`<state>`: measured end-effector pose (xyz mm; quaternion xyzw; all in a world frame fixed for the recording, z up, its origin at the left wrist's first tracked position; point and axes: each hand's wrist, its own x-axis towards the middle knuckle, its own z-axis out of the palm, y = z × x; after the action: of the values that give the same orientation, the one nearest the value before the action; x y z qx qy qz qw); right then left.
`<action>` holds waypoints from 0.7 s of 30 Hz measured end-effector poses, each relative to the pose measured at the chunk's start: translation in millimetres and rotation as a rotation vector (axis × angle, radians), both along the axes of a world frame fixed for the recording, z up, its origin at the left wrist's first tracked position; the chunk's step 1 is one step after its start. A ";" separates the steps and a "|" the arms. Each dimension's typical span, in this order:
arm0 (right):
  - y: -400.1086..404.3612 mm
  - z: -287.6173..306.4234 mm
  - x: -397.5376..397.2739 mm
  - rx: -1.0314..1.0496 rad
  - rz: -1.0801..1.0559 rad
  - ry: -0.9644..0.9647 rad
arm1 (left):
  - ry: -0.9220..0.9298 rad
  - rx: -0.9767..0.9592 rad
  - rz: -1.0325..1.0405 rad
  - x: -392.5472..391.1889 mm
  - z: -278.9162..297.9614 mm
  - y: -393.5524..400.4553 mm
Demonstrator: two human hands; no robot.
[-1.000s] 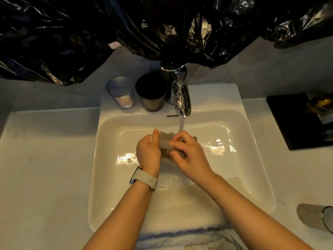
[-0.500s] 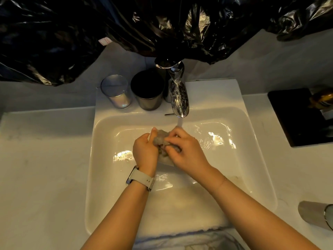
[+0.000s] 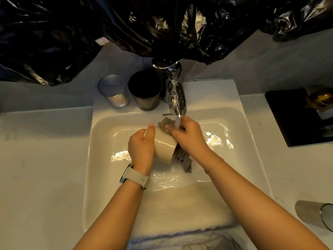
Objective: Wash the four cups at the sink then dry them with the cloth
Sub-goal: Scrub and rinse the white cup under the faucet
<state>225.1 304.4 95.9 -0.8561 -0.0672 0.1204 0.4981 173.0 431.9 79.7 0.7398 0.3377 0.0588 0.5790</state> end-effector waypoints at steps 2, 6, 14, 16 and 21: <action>-12.1 -4.8 0.9 0.156 -0.073 0.154 | 0.028 -0.184 0.085 -0.1 7.4 3.5; -22.6 -17.3 -17.1 0.415 -0.332 0.364 | 0.186 -0.790 0.311 3.2 6.6 -2.2; -6.2 -27.1 -72.8 0.410 -0.424 0.030 | 0.329 -1.108 0.409 -0.1 -17.9 -27.7; 3.2 -26.8 -78.8 0.391 -0.440 0.016 | 0.338 -1.044 0.381 -2.1 -24.5 -32.8; -0.9 -22.9 -50.5 0.457 -0.535 0.043 | 0.256 -1.213 0.539 -1.4 -8.5 -31.6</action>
<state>174.6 303.5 73.0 -0.7071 0.1445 -0.0146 0.6920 171.6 400.3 71.2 0.1747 0.5498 -0.0868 0.8122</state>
